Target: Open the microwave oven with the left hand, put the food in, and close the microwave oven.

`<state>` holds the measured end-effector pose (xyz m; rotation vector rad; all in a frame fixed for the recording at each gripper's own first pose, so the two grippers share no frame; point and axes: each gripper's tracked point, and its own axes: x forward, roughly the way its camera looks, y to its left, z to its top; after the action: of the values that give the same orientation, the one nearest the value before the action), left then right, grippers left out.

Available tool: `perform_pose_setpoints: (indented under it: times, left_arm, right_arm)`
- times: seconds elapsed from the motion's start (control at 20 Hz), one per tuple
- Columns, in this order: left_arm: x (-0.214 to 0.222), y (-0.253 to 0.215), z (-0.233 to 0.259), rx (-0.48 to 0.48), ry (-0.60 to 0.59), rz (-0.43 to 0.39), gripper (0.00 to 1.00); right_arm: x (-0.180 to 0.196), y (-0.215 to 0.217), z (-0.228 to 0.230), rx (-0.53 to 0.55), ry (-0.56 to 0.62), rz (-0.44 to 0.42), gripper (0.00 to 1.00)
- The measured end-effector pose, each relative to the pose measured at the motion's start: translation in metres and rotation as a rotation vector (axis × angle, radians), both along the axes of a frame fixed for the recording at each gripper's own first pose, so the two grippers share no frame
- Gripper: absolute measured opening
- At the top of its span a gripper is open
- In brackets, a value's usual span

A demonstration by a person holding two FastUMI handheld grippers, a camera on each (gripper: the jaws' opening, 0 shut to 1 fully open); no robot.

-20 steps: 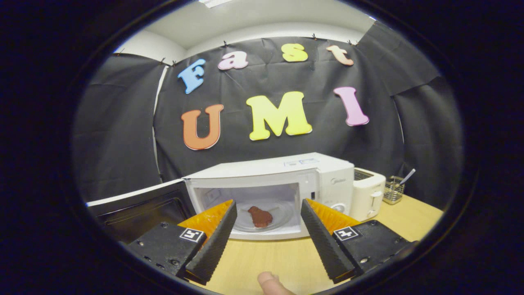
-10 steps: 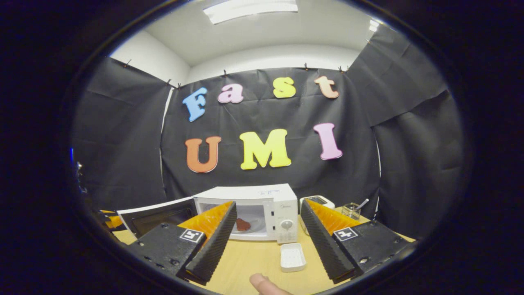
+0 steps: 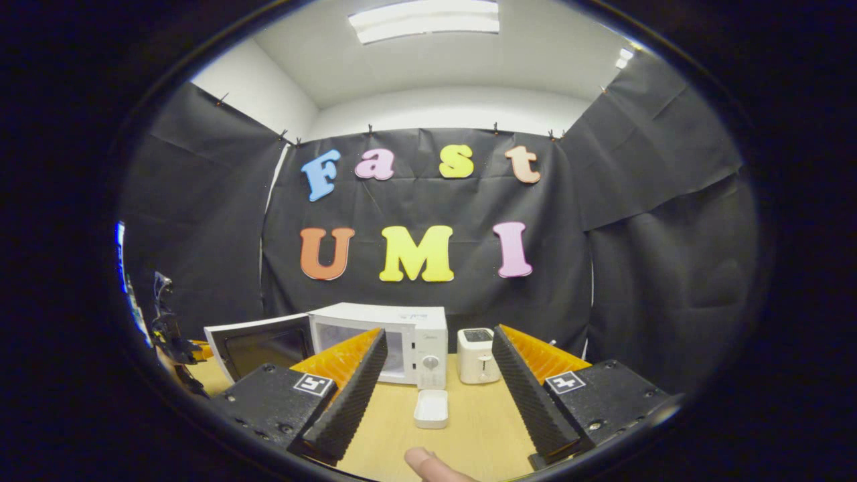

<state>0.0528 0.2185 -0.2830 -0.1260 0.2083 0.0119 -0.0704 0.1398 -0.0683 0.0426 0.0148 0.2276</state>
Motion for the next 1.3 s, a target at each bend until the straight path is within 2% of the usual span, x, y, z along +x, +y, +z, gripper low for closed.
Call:
perform_pose_setpoints:
  times: [0.1,0.7,0.75,0.9,0.95,1.0,1.05,1.1,1.3]
  left_arm:
    - [0.003,-0.018,0.002,-0.032,-0.007,-0.025,0.00]
    - [0.025,-0.146,0.007,-0.038,-0.044,-0.191,0.00]
    - [0.028,-0.158,0.004,-0.051,-0.041,-0.206,0.00]
    - [0.042,-0.193,0.001,-0.071,-0.037,-0.237,0.00]
    - [0.051,-0.203,0.002,-0.076,-0.038,-0.242,0.00]
    - [0.057,-0.216,0.002,-0.090,-0.036,-0.261,0.00]
    - [0.064,-0.229,0.003,-0.105,-0.036,-0.276,0.00]
    - [0.070,-0.239,0.003,-0.107,-0.030,-0.285,0.00]
    - [0.101,-0.270,0.008,-0.091,-0.033,-0.309,0.00]
  right_arm:
    - [-0.002,-0.004,-0.002,0.002,0.006,-0.001,1.00]
    - [0.013,-0.036,-0.025,0.016,0.061,-0.013,1.00]
    - [0.013,-0.039,-0.026,0.014,0.060,-0.014,0.89]
    - [0.017,-0.048,-0.026,0.017,0.057,-0.020,0.89]
    - [0.018,-0.050,-0.027,0.022,0.056,-0.020,1.00]
    - [0.020,-0.053,-0.027,0.024,0.057,-0.020,0.89]
    - [0.022,-0.057,-0.029,0.023,0.058,-0.023,0.89]
    - [0.026,-0.060,-0.031,0.024,0.060,-0.027,1.00]
    - [0.044,-0.070,-0.043,0.026,0.080,-0.027,1.00]
